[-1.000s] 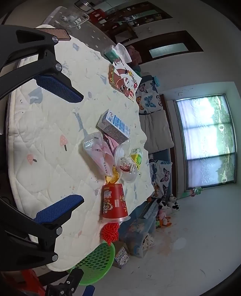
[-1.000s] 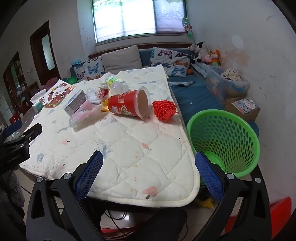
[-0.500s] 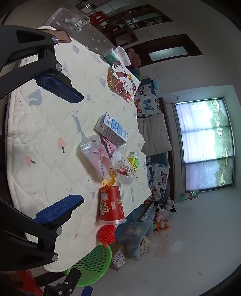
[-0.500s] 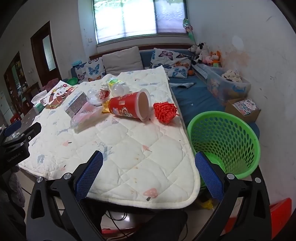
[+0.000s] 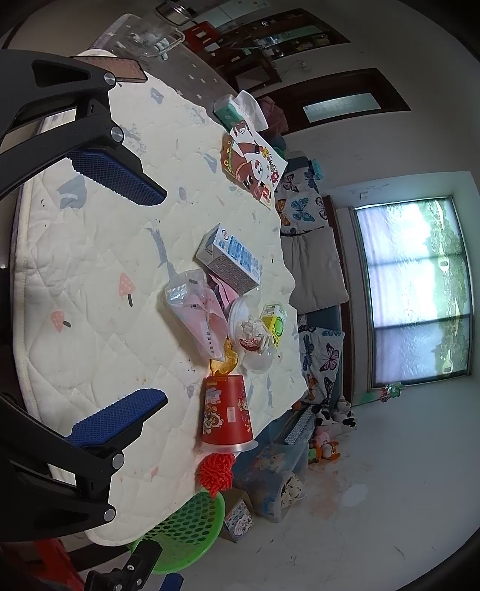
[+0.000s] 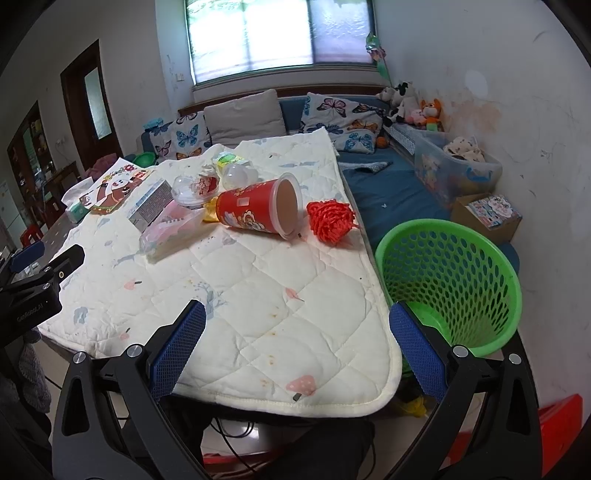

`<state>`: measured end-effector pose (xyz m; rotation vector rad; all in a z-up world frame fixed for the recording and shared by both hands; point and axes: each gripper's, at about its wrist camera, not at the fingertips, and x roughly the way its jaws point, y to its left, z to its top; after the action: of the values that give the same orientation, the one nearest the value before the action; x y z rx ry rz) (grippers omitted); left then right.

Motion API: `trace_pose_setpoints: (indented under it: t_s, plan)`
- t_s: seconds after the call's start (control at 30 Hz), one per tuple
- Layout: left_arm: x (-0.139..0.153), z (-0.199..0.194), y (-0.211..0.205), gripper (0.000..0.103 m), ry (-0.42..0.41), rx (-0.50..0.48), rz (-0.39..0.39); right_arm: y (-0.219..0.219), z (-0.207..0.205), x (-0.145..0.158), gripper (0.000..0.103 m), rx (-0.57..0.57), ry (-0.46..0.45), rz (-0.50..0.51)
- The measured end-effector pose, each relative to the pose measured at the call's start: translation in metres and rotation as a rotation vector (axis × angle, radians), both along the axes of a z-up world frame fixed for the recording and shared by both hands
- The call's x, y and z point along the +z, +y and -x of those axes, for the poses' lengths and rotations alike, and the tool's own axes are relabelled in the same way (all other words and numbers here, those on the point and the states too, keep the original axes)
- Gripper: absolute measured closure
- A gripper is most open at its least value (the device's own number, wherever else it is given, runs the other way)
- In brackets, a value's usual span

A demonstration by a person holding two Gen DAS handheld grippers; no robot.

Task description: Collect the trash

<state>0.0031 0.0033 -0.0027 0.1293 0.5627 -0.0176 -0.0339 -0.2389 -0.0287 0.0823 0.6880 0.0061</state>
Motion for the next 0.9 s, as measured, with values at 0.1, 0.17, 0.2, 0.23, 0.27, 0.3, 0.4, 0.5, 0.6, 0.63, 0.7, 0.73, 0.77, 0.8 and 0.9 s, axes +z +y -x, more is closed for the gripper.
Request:
trace_pose_setpoints:
  t_s: [0.1, 0.17, 0.2, 0.23, 0.27, 0.3, 0.4, 0.5, 0.6, 0.63, 0.7, 0.73, 0.77, 0.8, 0.9]
  plan:
    - [-0.0006, -0.0003, 0.0002, 0.006, 0.000, 0.000, 0.000, -0.0008, -0.0011, -0.0007, 0.004, -0.001, 0.004, -0.004]
    - [-0.0009, -0.0005, 0.0003, 0.006, 0.001, 0.000, -0.001, -0.0017, -0.0022, -0.0012, 0.004, -0.001, 0.008, -0.005]
    - [-0.0010, -0.0005, 0.0007, 0.006, 0.001, 0.000, 0.002, -0.0018, -0.0029, -0.0015, 0.004, 0.000, 0.010, -0.006]
    - [-0.0010, -0.0003, 0.0005, 0.006, 0.001, 0.000, 0.003, -0.0018, -0.0034, -0.0017, 0.004, 0.001, 0.010, -0.005]
    - [-0.0015, -0.0007, 0.0004, 0.006, 0.003, 0.002, 0.002, -0.0017, -0.0037, -0.0021, 0.004, 0.001, 0.011, -0.005]
    - [-0.0025, -0.0019, 0.0006, 0.006, 0.005, 0.004, 0.003, -0.0020, -0.0040, -0.0018, 0.004, 0.001, 0.010, -0.004]
    - [-0.0038, -0.0028, 0.0007, 0.006, 0.005, 0.006, 0.002, -0.0019, -0.0050, -0.0024, 0.004, 0.002, 0.012, -0.005]
    - [-0.0045, -0.0040, 0.0008, 0.006, 0.006, 0.006, 0.004, -0.0013, -0.0064, -0.0027, 0.004, 0.004, 0.015, -0.005]
    - [-0.0063, -0.0063, 0.0023, 0.006, 0.010, 0.008, 0.008, -0.0001, -0.0076, -0.0025, 0.004, 0.008, 0.017, -0.001]
    - [-0.0058, -0.0060, 0.0021, 0.006, 0.009, 0.008, 0.006, -0.0003, -0.0083, -0.0025, 0.004, 0.008, 0.017, -0.001]
    - [-0.0056, -0.0074, 0.0022, 0.006, 0.011, 0.009, 0.006, -0.0002, -0.0084, -0.0027, 0.004, 0.008, 0.017, -0.001]
    - [-0.0057, -0.0074, 0.0022, 0.006, 0.011, 0.009, 0.006, -0.0001, -0.0081, -0.0027, 0.004, 0.008, 0.017, 0.000]
    - [-0.0061, -0.0076, 0.0024, 0.006, 0.011, 0.010, 0.007, 0.0000, -0.0081, -0.0028, 0.004, 0.007, 0.017, 0.000]
    - [-0.0064, -0.0079, 0.0024, 0.006, 0.011, 0.011, 0.007, 0.0002, -0.0086, -0.0029, 0.004, 0.008, 0.018, 0.000]
    - [-0.0065, -0.0097, 0.0019, 0.006, 0.015, 0.013, 0.007, -0.0002, -0.0100, -0.0035, 0.004, 0.010, 0.019, 0.001]
